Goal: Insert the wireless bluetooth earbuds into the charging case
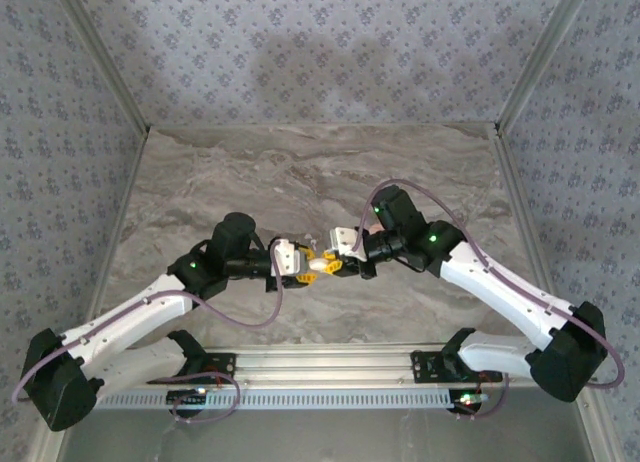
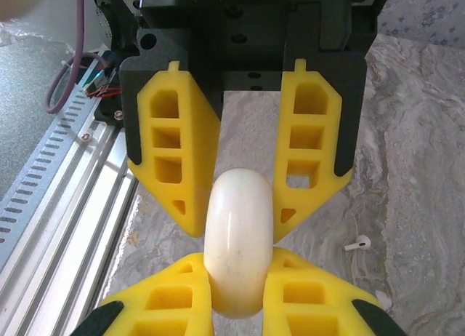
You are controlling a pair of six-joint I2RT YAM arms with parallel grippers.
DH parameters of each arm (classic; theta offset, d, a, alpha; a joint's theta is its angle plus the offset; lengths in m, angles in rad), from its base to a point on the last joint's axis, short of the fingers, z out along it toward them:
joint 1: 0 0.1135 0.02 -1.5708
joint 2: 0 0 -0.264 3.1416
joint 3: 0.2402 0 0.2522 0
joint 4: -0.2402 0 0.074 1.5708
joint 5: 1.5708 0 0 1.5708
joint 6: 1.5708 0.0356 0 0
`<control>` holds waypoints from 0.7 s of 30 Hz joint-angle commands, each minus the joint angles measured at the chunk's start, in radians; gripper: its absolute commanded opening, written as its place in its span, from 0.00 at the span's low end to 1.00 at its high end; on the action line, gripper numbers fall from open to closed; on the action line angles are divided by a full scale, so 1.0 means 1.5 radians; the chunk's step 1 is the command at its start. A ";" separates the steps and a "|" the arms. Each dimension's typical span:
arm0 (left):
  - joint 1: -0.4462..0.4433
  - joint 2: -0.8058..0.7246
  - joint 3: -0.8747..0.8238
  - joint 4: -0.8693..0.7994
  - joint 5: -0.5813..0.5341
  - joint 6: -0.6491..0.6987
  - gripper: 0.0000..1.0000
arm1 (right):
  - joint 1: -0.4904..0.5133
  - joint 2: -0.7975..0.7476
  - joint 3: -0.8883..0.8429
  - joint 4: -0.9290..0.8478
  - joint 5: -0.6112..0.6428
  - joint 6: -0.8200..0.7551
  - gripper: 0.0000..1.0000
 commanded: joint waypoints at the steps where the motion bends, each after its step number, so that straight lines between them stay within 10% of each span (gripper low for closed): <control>1: -0.005 0.003 0.015 0.011 0.022 -0.002 0.29 | 0.006 0.009 0.023 -0.009 -0.020 -0.009 0.08; 7: -0.004 0.005 0.018 0.002 0.018 -0.002 0.17 | 0.008 0.011 0.023 -0.005 -0.026 -0.005 0.10; 12: -0.004 0.004 0.014 0.010 0.025 -0.010 0.15 | 0.001 0.007 0.012 0.032 -0.001 0.039 0.34; 21: -0.003 -0.004 -0.003 0.043 0.036 -0.035 0.13 | -0.053 -0.007 -0.017 0.121 0.010 0.128 0.36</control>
